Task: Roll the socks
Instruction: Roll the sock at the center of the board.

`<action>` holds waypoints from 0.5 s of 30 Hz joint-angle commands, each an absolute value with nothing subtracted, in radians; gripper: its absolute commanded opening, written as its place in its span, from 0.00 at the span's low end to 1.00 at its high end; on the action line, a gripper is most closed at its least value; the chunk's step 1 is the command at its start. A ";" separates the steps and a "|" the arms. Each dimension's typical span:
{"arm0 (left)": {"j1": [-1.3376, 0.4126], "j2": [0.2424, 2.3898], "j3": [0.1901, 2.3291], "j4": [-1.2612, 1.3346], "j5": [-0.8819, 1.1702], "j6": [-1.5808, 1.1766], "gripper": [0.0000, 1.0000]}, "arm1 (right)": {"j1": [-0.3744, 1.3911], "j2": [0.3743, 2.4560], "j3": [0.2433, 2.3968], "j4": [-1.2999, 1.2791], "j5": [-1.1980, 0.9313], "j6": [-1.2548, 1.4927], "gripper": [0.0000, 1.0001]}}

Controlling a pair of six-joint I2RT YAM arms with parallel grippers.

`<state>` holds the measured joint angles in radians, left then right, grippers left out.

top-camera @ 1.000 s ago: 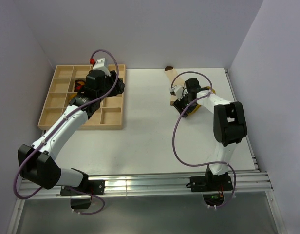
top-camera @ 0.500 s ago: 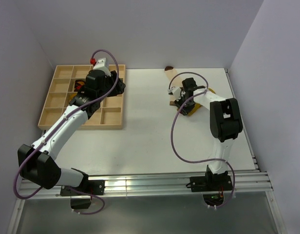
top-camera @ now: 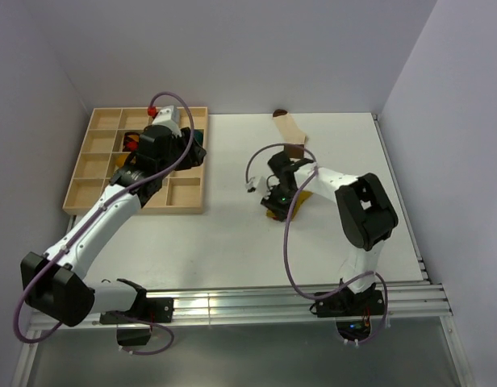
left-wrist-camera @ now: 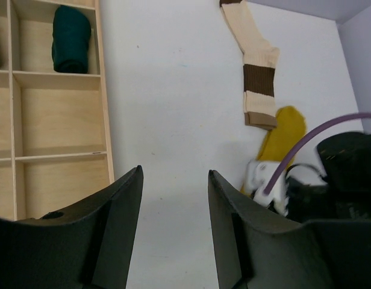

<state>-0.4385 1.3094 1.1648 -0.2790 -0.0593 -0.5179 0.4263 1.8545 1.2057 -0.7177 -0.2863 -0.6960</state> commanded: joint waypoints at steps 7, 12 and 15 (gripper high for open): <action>-0.451 1.154 1.160 -0.308 -0.097 -0.548 0.52 | 0.641 1.802 1.152 -0.877 -0.448 -0.799 0.26; -0.472 1.094 1.111 -0.256 -0.115 -0.561 0.51 | 0.574 1.865 1.178 -1.035 -0.628 -0.934 0.25; -0.508 1.091 1.106 -0.232 -0.113 -0.542 0.51 | 0.496 1.910 1.210 -1.183 -0.721 -1.050 0.25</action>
<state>-0.4782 1.1084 1.1114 -0.2947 -0.1020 -0.5419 0.5697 1.8736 1.1694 -0.9817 -0.5797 -0.9073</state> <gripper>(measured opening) 0.514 0.258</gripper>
